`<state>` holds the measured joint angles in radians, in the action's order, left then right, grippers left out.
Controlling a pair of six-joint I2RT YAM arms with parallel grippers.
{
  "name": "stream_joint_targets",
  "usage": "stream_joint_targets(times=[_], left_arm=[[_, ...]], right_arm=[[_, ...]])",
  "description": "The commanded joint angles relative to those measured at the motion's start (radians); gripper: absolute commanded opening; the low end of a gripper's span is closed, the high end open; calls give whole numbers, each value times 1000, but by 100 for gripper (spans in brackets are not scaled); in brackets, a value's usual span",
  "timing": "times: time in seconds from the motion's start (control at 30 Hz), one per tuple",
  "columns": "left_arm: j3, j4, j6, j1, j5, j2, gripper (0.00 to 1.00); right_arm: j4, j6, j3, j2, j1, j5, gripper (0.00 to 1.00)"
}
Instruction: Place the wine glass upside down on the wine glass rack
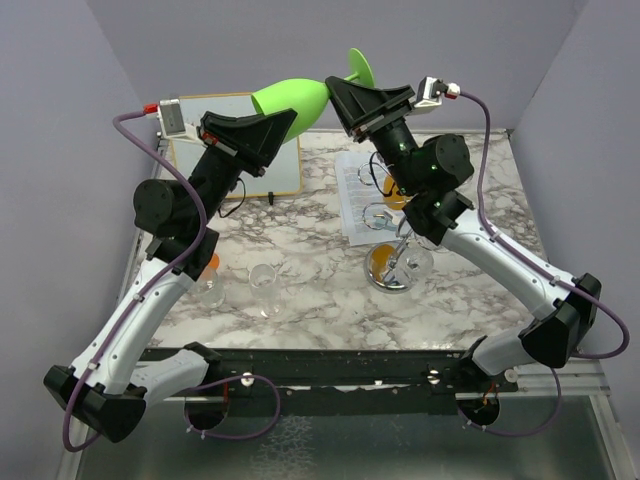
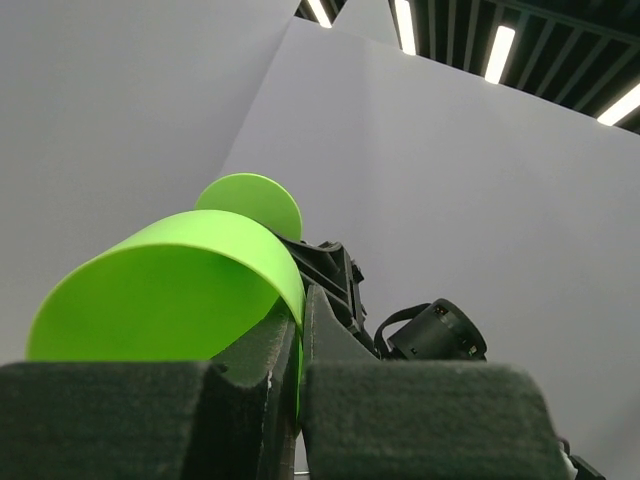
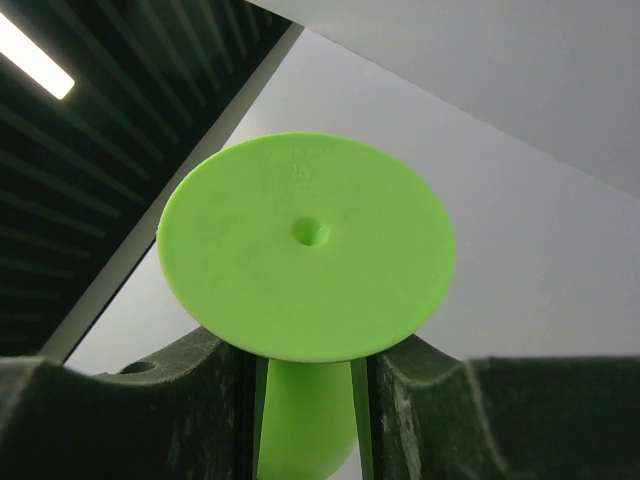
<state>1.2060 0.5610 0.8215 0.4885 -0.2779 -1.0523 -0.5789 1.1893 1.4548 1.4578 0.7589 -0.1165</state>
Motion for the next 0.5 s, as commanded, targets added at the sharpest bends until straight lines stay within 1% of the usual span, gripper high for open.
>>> stream_joint_targets(times=[0.0, 0.1, 0.17, 0.27, 0.37, 0.47], left_arm=[[-3, 43, -1, 5, -43, -10, 0], [-8, 46, -2, 5, -51, -11, 0], [-16, 46, -2, 5, -50, -7, 0], [-36, 46, -2, 5, -44, 4, 0], [-60, 46, -4, 5, -25, 23, 16], [-98, 45, -9, 5, 3, 52, 35]], right_arm=[[27, -21, 47, 22, 12, 32, 35], [67, -48, 77, 30, 15, 51, 26], [50, -58, 73, 31, 16, 52, 19], [50, -80, 74, 28, 16, 51, 2], [48, -107, 63, 16, 16, 46, 1], [36, -149, 32, -6, 16, 31, 1]])
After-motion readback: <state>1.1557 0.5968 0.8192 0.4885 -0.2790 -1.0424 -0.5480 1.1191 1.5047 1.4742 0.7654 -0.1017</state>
